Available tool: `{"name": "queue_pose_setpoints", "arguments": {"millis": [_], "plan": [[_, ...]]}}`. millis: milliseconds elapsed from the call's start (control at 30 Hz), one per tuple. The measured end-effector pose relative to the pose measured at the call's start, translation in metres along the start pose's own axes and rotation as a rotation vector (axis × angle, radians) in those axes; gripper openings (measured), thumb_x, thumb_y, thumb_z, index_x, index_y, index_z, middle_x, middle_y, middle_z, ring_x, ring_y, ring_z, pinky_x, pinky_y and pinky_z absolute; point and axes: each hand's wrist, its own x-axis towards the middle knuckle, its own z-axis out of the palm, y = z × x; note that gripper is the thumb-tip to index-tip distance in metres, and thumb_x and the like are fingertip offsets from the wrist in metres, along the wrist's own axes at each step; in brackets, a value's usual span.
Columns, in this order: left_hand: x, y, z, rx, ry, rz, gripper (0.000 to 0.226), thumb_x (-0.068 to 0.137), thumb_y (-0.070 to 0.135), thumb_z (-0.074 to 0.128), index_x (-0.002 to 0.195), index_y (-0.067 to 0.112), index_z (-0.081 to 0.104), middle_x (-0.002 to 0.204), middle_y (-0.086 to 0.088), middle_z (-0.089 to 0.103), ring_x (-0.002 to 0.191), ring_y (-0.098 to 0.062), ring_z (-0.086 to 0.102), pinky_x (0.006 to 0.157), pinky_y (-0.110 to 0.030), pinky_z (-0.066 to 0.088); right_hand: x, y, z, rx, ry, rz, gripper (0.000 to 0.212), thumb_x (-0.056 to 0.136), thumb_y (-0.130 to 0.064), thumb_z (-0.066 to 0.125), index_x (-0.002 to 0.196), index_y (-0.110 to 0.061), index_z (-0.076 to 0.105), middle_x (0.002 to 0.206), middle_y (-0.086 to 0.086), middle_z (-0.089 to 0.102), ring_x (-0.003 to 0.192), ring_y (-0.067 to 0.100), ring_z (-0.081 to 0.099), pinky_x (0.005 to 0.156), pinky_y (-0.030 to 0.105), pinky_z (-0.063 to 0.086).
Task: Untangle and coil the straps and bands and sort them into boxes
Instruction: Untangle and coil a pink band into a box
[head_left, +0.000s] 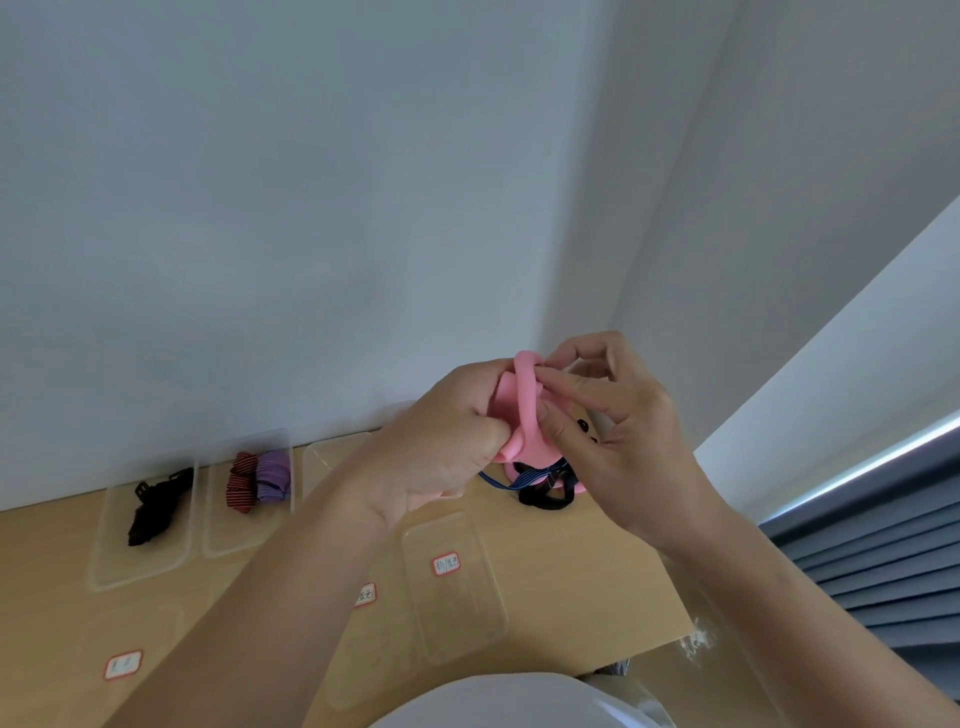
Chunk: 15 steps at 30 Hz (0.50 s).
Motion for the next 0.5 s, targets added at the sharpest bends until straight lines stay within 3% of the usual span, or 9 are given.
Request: {"name": "queue_pose_setpoints", "arguments": {"millis": [67,133,233,367,500], "plan": [[0.001,-0.003,-0.003,0.045,-0.028,-0.025,0.045,0.078,-0.033,0.028,0.094,-0.004,0.058,0.063,0.012,0.063,0.036,0.005,0.049,0.041,-0.005,0.034,-0.001,0.000,-0.002,0.012,-0.050,0.058,0.021,0.092,-0.011,0.065,0.109,-0.021,0.073,0.108,-0.012,0.056,0.095,0.013,0.060,0.076,0.020,0.048],[0.000,-0.003,-0.004,0.080,-0.037,-0.028,0.050,0.076,-0.033,0.030,0.109,-0.008,0.057,0.085,-0.003,0.065,0.040,0.005,0.050,0.043,-0.004,0.035,0.000,-0.003,-0.005,0.001,-0.114,0.097,0.019,0.093,-0.012,0.065,0.108,-0.024,0.065,0.102,-0.016,0.063,0.093,0.009,0.063,0.073,0.019,0.049],[0.002,-0.006,-0.004,0.088,-0.027,-0.016,0.044,0.079,-0.032,0.030,0.101,-0.001,0.053,0.071,0.008,0.060,0.040,0.006,0.049,0.045,-0.003,0.034,0.003,-0.006,-0.010,-0.088,-0.156,0.096,0.015,0.096,-0.011,0.063,0.107,-0.020,0.067,0.093,-0.015,0.067,0.087,0.008,0.064,0.067,0.017,0.048],[0.007,-0.014,-0.003,-0.008,-0.014,-0.038,0.047,0.088,-0.027,0.030,0.117,0.000,0.054,0.063,0.017,0.058,0.041,0.007,0.051,0.044,-0.004,0.035,0.005,-0.006,-0.009,-0.118,-0.110,0.107,0.015,0.098,-0.014,0.061,0.108,-0.019,0.070,0.090,-0.014,0.067,0.082,0.010,0.065,0.065,0.026,0.053],[0.004,-0.020,-0.003,-0.193,0.032,-0.037,0.044,0.093,-0.025,0.037,0.130,-0.008,0.052,0.084,0.002,0.062,0.053,0.001,0.056,0.046,-0.009,0.040,0.005,-0.004,-0.004,-0.138,-0.071,0.082,0.028,0.092,-0.020,0.057,0.117,-0.023,0.071,0.091,-0.006,0.067,0.081,0.013,0.064,0.071,0.035,0.053]]}}
